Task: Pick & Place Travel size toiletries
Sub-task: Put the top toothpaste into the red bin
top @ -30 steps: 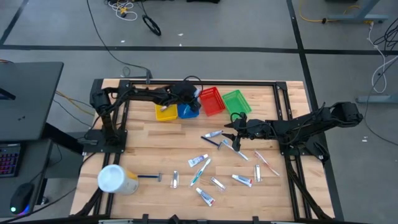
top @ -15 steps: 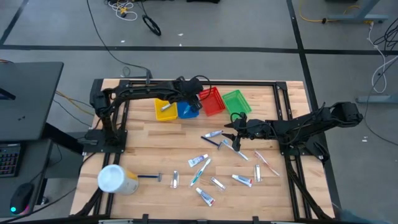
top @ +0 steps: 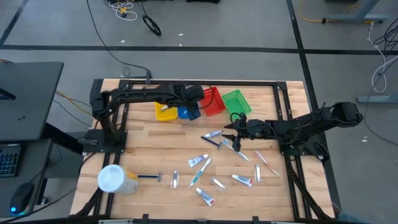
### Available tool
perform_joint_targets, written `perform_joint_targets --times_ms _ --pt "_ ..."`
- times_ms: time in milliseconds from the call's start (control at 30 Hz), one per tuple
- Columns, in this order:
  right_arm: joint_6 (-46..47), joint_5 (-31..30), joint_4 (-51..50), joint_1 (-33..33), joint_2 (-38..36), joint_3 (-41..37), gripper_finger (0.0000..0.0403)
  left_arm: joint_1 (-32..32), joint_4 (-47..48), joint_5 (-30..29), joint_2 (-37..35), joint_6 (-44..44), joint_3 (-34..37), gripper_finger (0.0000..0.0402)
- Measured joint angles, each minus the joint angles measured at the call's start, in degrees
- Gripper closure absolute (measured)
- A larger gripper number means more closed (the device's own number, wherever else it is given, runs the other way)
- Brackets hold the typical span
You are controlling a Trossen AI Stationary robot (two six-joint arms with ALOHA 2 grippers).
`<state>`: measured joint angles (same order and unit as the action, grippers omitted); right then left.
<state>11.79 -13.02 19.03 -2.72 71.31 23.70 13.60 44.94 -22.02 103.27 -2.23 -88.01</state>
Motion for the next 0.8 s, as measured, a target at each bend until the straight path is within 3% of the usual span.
perform_joint_targets --times_ms 200,433,633,800 --pt "2.56 0.19 -2.4 -0.04 0.0 0.07 0.0183 -3.51 -1.44 2.93 -4.5 1.34 1.25 0.026" --pt "4.29 0.18 -3.41 -1.12 0.0 0.07 0.0183 -6.66 -3.49 2.78 -13.49 -0.04 8.45 0.026" --pt "6.07 0.2 -3.26 -3.01 0.0 0.07 0.0183 -9.08 -10.12 3.51 -22.39 1.51 22.62 0.026" --pt "7.19 0.16 -3.35 -4.26 0.0 0.07 0.0183 -12.42 -23.94 10.65 -27.71 -2.0 36.14 0.026"
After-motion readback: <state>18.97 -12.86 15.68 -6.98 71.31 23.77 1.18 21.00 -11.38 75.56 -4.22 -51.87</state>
